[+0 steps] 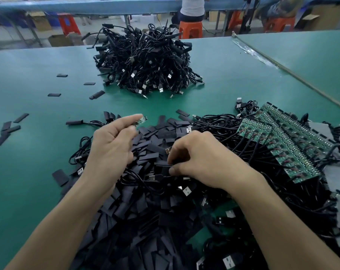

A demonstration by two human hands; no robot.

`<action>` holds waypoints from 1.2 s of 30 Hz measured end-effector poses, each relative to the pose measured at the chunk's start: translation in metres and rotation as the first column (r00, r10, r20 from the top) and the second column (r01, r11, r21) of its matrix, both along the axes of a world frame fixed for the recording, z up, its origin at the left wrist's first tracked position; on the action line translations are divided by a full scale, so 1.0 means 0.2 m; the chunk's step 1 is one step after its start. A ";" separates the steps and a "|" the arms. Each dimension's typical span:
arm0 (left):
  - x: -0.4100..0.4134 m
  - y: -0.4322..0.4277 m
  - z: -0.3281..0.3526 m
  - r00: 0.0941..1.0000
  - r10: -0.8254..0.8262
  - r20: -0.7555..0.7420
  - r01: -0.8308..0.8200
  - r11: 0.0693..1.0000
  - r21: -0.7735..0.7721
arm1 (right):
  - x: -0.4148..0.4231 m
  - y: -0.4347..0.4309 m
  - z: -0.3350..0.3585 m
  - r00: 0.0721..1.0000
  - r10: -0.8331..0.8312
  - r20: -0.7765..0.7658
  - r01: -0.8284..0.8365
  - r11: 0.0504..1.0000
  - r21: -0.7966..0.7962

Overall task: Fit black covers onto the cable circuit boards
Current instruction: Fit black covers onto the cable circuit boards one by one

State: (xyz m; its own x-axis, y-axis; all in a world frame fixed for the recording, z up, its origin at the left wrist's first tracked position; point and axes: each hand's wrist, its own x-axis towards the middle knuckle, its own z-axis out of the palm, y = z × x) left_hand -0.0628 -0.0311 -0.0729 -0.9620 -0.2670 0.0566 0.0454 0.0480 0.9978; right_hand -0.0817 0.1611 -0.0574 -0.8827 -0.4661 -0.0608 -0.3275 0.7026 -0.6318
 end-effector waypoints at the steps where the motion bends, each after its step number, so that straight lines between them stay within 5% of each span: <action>1: 0.00 0.00 0.00 1.000 -0.017 -0.016 0.016 0.999 -0.034 | 0.00 0.00 0.00 1.000 -0.013 -0.023 0.011 0.998 -0.067; 8: 0.04 0.03 0.01 0.993 -0.109 -0.036 0.099 0.973 -0.208 | -0.03 -0.01 0.02 0.993 -0.113 0.027 0.106 0.783 -0.613; 14: 0.06 0.05 0.03 0.992 -0.122 -0.011 0.120 0.984 -0.133 | -0.03 0.00 0.00 0.976 -0.169 0.134 0.214 0.689 -0.692; 19: 0.07 0.07 0.05 0.991 -0.134 -0.012 0.133 0.991 -0.027 | -0.04 -0.01 0.00 0.981 -0.056 0.185 0.181 0.599 -0.780; 28: 0.08 0.06 0.09 0.987 -0.162 0.000 0.159 0.971 0.178 | -0.03 -0.04 -0.02 0.992 -0.125 0.030 0.111 0.705 -0.701; 36: 0.07 0.06 0.05 0.991 -0.131 -0.016 0.132 0.986 0.104 | 0.00 -0.04 -0.01 0.991 -0.100 -0.089 0.033 0.824 -0.565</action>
